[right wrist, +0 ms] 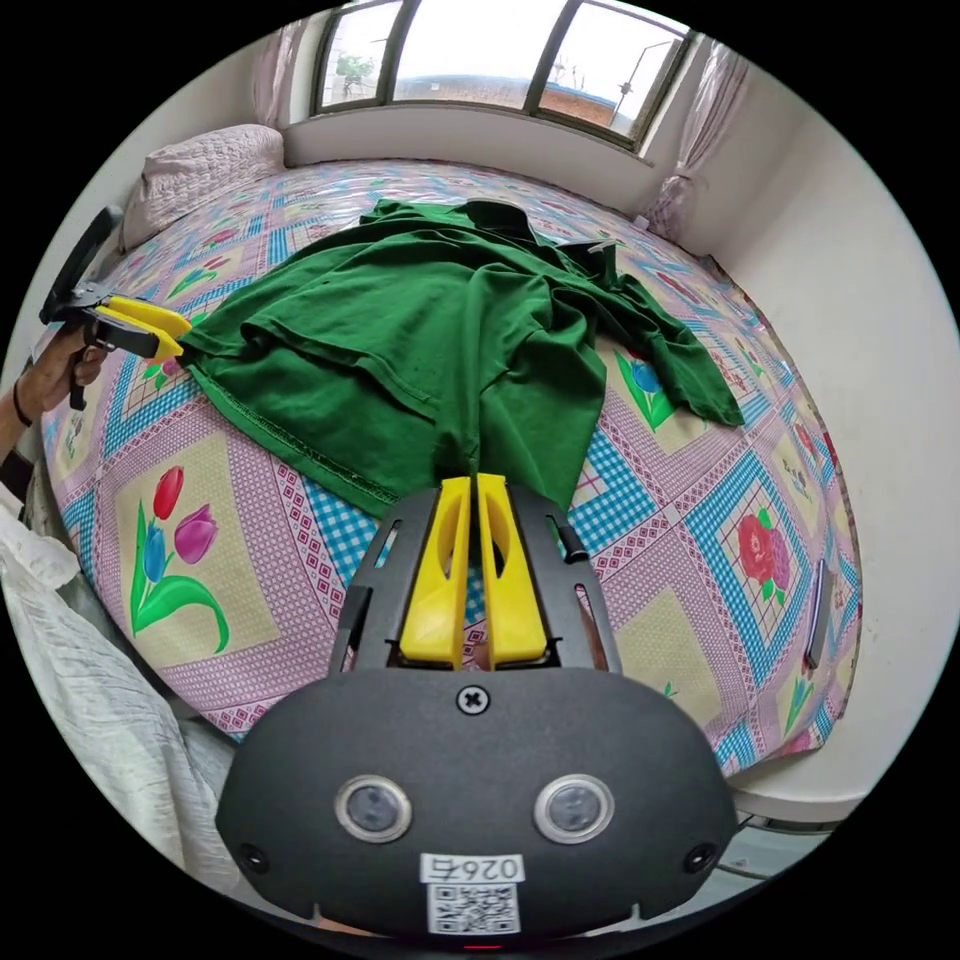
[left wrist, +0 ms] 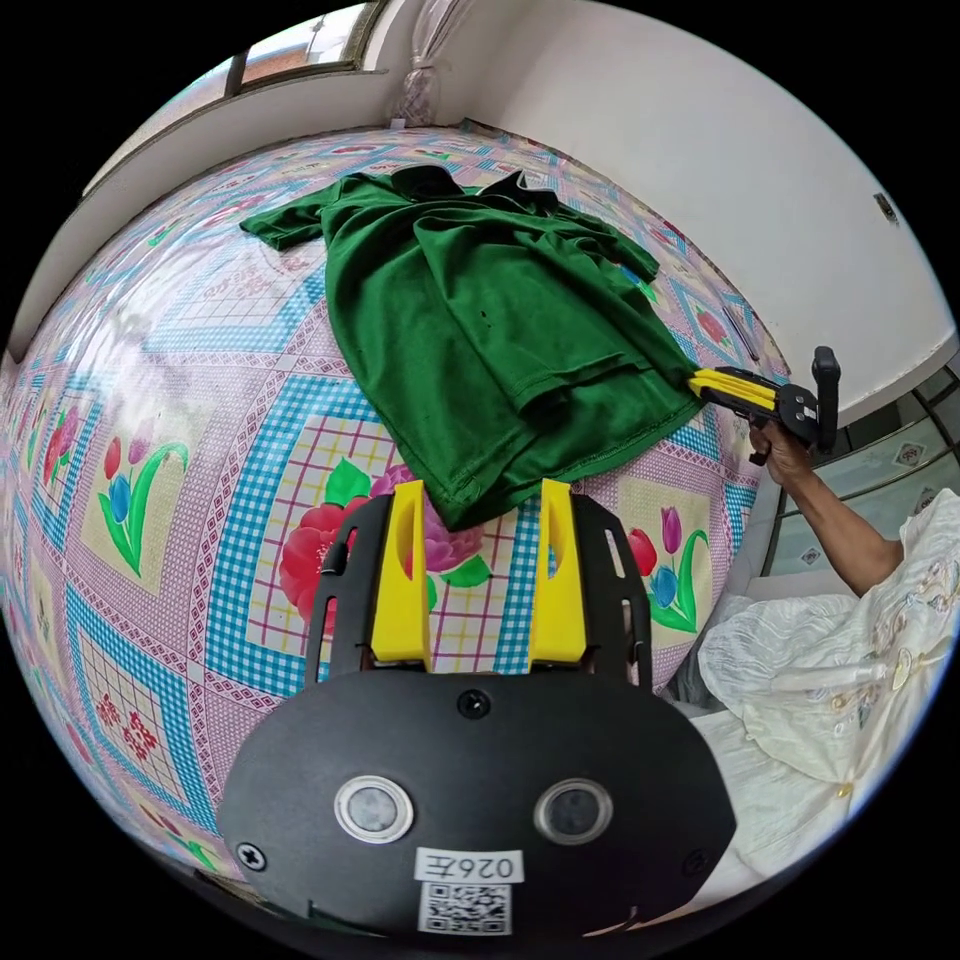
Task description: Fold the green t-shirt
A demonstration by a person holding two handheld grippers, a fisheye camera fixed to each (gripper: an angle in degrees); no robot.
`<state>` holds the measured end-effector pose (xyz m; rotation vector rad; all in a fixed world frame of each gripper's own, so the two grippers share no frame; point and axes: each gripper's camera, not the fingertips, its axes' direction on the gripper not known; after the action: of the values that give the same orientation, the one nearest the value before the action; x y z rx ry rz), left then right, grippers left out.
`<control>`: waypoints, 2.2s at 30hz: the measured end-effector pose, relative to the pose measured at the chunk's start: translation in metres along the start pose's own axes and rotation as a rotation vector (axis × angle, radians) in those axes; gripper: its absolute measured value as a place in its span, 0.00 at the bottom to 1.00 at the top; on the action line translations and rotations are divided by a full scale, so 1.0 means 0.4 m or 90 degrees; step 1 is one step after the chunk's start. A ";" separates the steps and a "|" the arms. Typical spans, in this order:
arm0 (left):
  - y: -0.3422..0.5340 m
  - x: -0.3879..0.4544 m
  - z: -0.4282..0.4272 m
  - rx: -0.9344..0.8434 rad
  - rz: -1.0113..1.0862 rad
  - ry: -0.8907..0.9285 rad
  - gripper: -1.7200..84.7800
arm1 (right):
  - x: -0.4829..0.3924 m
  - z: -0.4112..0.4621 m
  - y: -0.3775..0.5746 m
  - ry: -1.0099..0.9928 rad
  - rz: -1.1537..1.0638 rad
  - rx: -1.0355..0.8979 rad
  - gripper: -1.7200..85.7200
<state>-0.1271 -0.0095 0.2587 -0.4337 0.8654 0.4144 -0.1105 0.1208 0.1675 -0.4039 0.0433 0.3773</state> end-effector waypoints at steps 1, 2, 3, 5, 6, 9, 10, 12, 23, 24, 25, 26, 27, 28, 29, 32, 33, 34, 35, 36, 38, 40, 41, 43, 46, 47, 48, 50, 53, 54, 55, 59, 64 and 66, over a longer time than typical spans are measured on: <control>-0.004 0.008 0.014 -0.020 0.010 -0.012 0.20 | 0.002 0.008 0.000 -0.012 -0.006 -0.004 0.02; -0.005 0.013 0.016 -0.019 0.016 -0.021 0.19 | 0.002 0.012 -0.001 -0.017 -0.010 -0.006 0.03; -0.006 0.023 0.017 -0.018 0.028 -0.036 0.18 | -0.003 0.023 -0.003 -0.022 -0.022 -0.013 0.04; -0.007 0.030 0.021 -0.027 0.030 -0.065 0.15 | -0.011 0.025 -0.005 -0.005 -0.029 -0.003 0.06; -0.006 0.032 0.024 -0.036 0.033 -0.079 0.11 | -0.015 0.027 -0.009 0.010 -0.034 -0.001 0.06; 0.002 0.019 0.024 -0.036 0.017 -0.088 0.04 | -0.005 0.030 -0.015 -0.005 -0.039 -0.004 0.04; 0.005 0.011 0.022 -0.037 0.006 -0.075 0.03 | 0.005 0.030 -0.016 -0.016 -0.033 -0.009 0.02; 0.012 -0.002 0.020 -0.038 -0.010 -0.055 0.02 | 0.021 0.024 -0.017 -0.019 -0.019 -0.017 0.01; 0.122 -0.056 -0.075 0.025 -0.047 0.077 0.01 | 0.209 -0.129 0.060 -0.188 0.155 0.055 0.00; 0.140 -0.076 -0.092 0.046 -0.064 0.109 0.01 | 0.238 -0.137 0.076 -0.210 0.183 0.058 0.00; 0.162 -0.099 -0.107 0.064 -0.084 0.128 0.01 | 0.259 -0.143 0.093 -0.220 0.205 0.057 0.00; 0.172 -0.110 -0.113 0.072 -0.090 0.138 0.01 | 0.268 -0.146 0.102 -0.220 0.213 0.056 0.00; 0.193 -0.131 -0.123 0.085 -0.104 0.161 0.01 | 0.281 -0.153 0.118 -0.236 0.221 0.060 0.00; 0.214 -0.148 -0.129 0.096 -0.119 0.177 0.01 | 0.291 -0.161 0.134 -0.261 0.229 0.066 0.00; 0.225 -0.155 -0.131 0.100 -0.124 0.181 0.01 | 0.293 -0.165 0.142 -0.268 0.235 0.067 0.00; 0.280 -0.179 -0.139 0.098 -0.153 0.134 0.01 | 0.297 -0.195 0.188 -0.241 0.262 0.062 0.01; 0.304 -0.189 -0.139 0.099 -0.163 0.140 0.01 | 0.307 -0.207 0.216 -0.249 0.287 0.069 0.01; 0.329 -0.198 -0.140 0.105 -0.174 0.145 0.01 | 0.317 -0.216 0.246 -0.245 0.317 0.070 0.01; 0.343 -0.203 -0.140 0.108 -0.182 0.146 0.01 | 0.321 -0.220 0.262 -0.240 0.333 0.067 0.01; 0.370 -0.215 -0.141 0.119 -0.200 0.160 0.01 | 0.328 -0.232 0.295 -0.228 0.364 0.061 0.01; 0.415 -0.231 -0.150 0.156 -0.230 0.202 0.01 | 0.332 -0.282 0.347 -0.219 0.404 0.100 0.01; 0.465 -0.239 -0.169 0.188 -0.248 0.236 0.01 | 0.331 -0.356 0.406 -0.196 0.450 0.141 0.01; 0.475 -0.238 -0.177 0.196 -0.247 0.240 0.01 | 0.330 -0.376 0.419 -0.196 0.458 0.156 0.01; 0.502 -0.221 -0.238 0.241 -0.227 0.248 0.01 | 0.322 -0.434 0.432 -0.189 0.456 0.147 0.01; 0.504 -0.174 -0.390 0.334 -0.153 0.262 0.01 | 0.291 -0.583 0.393 -0.132 0.400 0.175 0.01; 0.501 -0.158 -0.431 0.350 -0.131 0.254 0.01 | 0.286 -0.630 0.384 -0.123 0.391 0.201 0.01; 0.494 -0.123 -0.522 0.385 -0.083 0.232 0.01 | 0.276 -0.735 0.367 -0.100 0.373 0.266 0.01; 0.488 -0.064 -0.682 0.443 0.000 0.205 0.01 | 0.267 -0.911 0.336 -0.068 0.360 0.359 0.01; 0.512 0.038 -0.966 0.534 0.106 0.157 0.01 | 0.205 -1.248 0.287 0.039 0.291 0.515 0.01; 0.535 0.077 -1.073 0.572 0.135 0.148 0.01 | 0.172 -1.373 0.274 0.077 0.260 0.566 0.01; 0.566 0.115 -1.175 0.612 0.161 0.131 0.01 | 0.140 -1.491 0.263 0.109 0.229 0.609 0.01; 0.656 0.192 -1.402 0.702 0.210 0.122 0.01 | 0.080 -1.769 0.238 0.144 0.183 0.696 0.01; 0.627 0.178 -1.511 0.680 0.171 0.083 0.01 | 0.042 -1.907 0.083 0.173 0.145 0.663 0.01; 0.560 0.120 -1.480 0.641 0.134 0.097 0.01 | 0.054 -1.860 -0.015 0.159 0.139 0.610 0.01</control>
<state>-0.5887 -0.1226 -0.1624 0.5652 1.1527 0.0953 -0.0634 -0.1679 -0.5168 0.5100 0.4948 0.4742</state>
